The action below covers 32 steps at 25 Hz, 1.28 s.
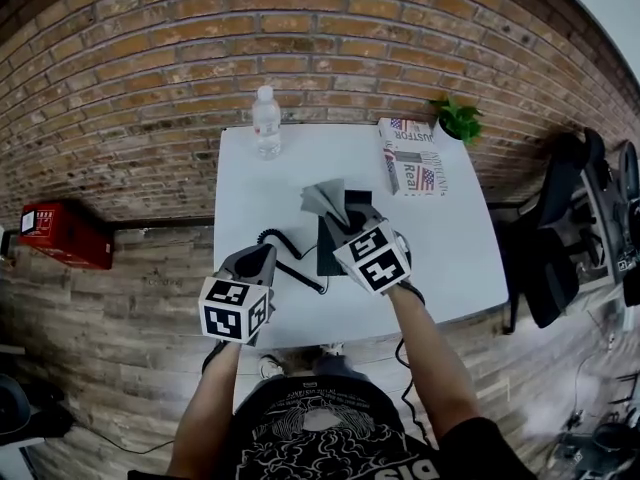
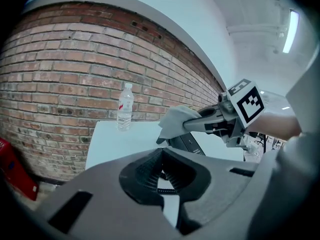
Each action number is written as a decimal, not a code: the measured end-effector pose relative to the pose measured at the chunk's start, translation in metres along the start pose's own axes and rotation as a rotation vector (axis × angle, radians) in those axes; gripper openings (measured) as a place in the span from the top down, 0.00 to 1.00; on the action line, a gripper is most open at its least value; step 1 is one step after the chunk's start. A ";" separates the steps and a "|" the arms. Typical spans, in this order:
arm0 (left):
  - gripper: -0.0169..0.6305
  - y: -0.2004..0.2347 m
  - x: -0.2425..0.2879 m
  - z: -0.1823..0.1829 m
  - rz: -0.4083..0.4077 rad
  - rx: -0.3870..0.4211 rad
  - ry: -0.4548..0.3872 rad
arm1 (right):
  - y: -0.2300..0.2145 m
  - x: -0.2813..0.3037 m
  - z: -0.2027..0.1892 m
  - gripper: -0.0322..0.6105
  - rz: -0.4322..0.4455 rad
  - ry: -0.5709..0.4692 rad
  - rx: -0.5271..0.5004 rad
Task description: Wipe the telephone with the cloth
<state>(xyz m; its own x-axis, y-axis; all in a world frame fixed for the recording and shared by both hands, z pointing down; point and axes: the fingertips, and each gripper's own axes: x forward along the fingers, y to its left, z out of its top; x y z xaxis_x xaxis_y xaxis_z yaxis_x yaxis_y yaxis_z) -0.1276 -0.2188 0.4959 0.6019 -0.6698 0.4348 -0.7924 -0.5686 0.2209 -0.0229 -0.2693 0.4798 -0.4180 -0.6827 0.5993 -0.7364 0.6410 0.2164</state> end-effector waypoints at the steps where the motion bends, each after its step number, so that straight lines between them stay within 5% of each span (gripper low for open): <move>1: 0.96 0.000 0.003 0.002 0.004 -0.001 -0.002 | -0.009 0.000 0.002 0.93 -0.007 -0.005 0.001; 15: 0.96 0.014 0.036 0.024 0.079 -0.017 -0.008 | -0.097 0.023 -0.006 0.93 -0.066 0.005 0.039; 32: 0.96 0.026 0.038 0.022 0.110 -0.028 0.006 | -0.072 0.057 -0.018 0.93 0.076 0.090 0.039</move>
<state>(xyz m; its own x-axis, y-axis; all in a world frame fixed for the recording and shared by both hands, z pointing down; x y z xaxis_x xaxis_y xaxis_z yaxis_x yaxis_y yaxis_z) -0.1232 -0.2694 0.4983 0.5108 -0.7243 0.4631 -0.8560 -0.4783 0.1960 0.0160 -0.3483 0.5124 -0.4249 -0.5972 0.6803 -0.7252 0.6743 0.1390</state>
